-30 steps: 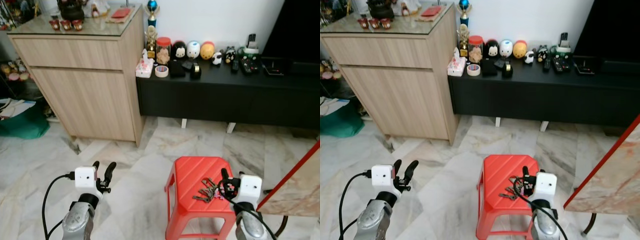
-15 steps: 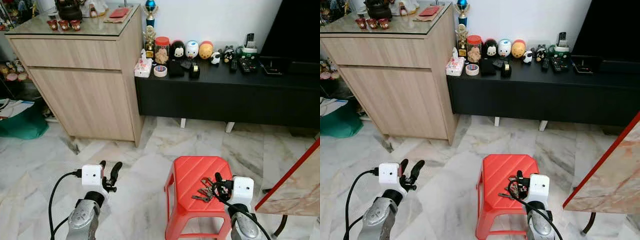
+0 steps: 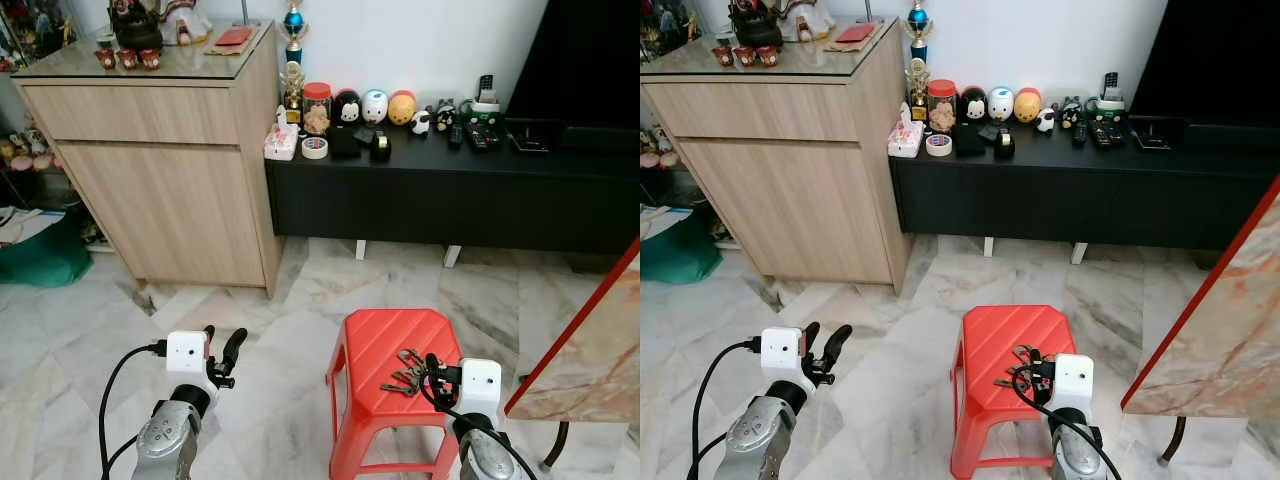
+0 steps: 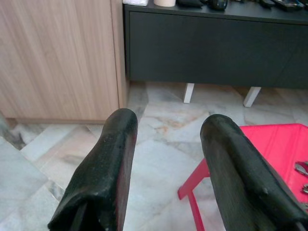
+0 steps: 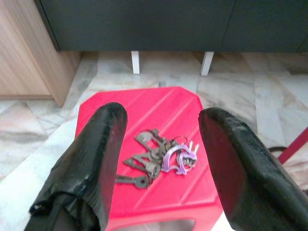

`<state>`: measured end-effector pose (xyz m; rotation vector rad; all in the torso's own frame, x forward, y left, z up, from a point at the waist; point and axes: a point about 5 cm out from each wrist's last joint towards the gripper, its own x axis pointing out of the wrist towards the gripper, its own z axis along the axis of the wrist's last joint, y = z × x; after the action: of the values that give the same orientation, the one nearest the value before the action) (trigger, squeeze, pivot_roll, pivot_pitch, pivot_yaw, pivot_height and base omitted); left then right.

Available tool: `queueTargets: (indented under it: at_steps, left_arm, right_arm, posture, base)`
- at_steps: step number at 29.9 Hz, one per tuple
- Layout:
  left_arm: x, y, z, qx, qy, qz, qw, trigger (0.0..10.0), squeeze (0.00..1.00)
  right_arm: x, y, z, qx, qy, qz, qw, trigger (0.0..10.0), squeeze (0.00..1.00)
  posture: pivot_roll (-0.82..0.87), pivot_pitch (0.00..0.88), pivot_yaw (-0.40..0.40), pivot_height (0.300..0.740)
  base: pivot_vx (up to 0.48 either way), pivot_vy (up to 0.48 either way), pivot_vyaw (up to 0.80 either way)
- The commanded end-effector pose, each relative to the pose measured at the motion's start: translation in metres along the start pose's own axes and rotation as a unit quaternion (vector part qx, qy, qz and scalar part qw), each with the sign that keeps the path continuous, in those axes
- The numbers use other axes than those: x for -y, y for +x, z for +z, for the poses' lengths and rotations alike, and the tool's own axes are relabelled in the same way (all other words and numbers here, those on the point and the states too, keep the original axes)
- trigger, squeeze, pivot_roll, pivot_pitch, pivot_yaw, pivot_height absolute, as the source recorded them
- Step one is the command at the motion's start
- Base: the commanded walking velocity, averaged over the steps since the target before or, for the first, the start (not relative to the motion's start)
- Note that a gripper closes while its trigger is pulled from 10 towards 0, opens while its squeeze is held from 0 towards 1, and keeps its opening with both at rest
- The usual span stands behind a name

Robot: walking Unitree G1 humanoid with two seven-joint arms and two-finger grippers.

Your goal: Hang keys on a hook

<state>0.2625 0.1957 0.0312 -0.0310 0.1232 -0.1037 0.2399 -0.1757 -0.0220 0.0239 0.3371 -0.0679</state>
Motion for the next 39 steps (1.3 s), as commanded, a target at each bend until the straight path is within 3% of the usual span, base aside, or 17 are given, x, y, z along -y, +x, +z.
queueTargets:
  at_steps: [1,12,39]
  left_arm:
    - [-0.001,-0.002,-0.001,-0.009,0.007,-0.004,1.0,10.0,0.0]
    - [-0.002,-0.002,-0.002,-0.015,0.008,-0.007,1.0,10.0,0.0]
    - [0.001,0.004,0.009,0.0,0.009,-0.012,1.0,10.0,0.0]
  right_arm:
    - [-0.001,0.001,-0.002,-0.013,0.001,0.003,1.0,10.0,0.0]
    - [-0.003,0.002,-0.003,-0.019,0.0,0.01,1.0,10.0,0.0]
    - [-0.009,0.0,-0.01,-0.035,0.017,0.028,0.999,10.0,0.0]
  posture:
    - [0.0,0.012,-0.004,0.681]
    - [0.01,0.015,-0.003,0.626]
    - [0.01,0.016,0.005,0.626]
  base:
    - [0.0,0.0,0.0]
    - [0.0,0.0,0.0]
    - [0.0,0.0,0.0]
